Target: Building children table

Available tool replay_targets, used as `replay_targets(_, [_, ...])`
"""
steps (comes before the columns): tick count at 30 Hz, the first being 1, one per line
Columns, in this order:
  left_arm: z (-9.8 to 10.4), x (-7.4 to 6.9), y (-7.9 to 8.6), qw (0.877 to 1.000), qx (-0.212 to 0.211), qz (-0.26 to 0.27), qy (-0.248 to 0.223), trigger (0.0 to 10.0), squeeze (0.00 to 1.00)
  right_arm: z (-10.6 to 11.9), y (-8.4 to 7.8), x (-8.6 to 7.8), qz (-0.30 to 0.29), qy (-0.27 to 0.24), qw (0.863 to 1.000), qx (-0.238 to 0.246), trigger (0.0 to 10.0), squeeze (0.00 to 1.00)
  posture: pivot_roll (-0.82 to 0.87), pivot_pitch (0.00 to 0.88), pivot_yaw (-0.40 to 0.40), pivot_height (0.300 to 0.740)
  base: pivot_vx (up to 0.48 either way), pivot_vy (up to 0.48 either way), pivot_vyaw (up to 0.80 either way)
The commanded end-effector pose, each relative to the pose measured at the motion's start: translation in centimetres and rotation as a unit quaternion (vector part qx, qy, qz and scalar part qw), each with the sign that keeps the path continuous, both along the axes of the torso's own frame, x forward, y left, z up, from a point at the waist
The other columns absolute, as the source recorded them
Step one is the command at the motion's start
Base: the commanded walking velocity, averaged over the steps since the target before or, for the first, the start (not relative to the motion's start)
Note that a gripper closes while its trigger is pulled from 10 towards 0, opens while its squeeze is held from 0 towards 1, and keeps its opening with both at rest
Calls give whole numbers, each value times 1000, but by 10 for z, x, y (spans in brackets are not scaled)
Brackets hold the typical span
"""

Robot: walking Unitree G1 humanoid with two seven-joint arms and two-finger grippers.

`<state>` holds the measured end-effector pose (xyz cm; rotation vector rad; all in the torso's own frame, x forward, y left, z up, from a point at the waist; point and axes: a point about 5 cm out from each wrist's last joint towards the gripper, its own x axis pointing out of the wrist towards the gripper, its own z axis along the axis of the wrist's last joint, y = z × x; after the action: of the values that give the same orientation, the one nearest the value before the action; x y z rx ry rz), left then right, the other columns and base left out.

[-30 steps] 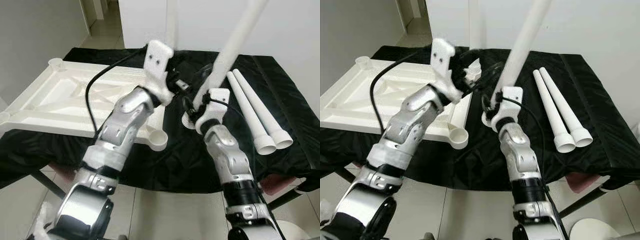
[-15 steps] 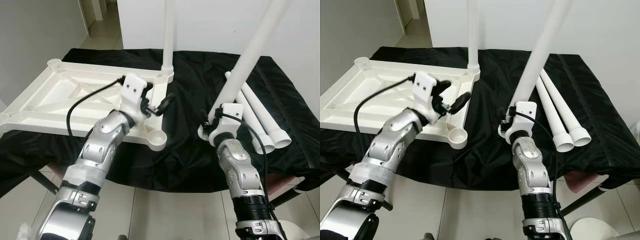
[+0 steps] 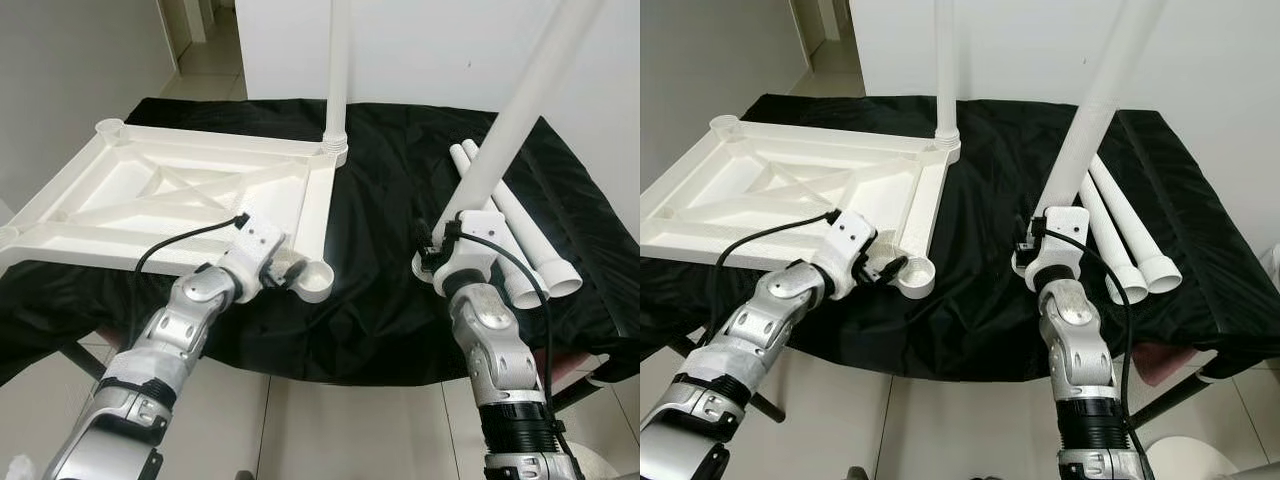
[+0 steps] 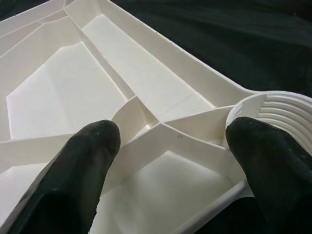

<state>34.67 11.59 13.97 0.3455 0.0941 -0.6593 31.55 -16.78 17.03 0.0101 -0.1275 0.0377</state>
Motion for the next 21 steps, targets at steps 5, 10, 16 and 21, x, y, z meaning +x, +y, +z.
replay_targets(5, [1,0,9,1000,-27,16,-5,10000,0,2,-1,-4,0,-16,1000,-3,10000,0,-13,15,-9,740,0,0,0])
replay_targets(10, [4,-4,6,999,-26,-11,-22,10000,0,2,0,-6,6,-15,1000,-11,10000,0,-11,18,-14,740,0,0,0])
replay_targets(16, [13,-1,11,998,-60,12,-30,10000,0,2,-1,-6,8,-16,1000,-14,10000,0,-6,26,-23,740,0,0,0])
replay_targets(21, [14,1,14,996,-85,30,-20,10000,0,2,2,-5,9,-16,1000,-17,10000,0,-3,28,-25,740,0,0,0])
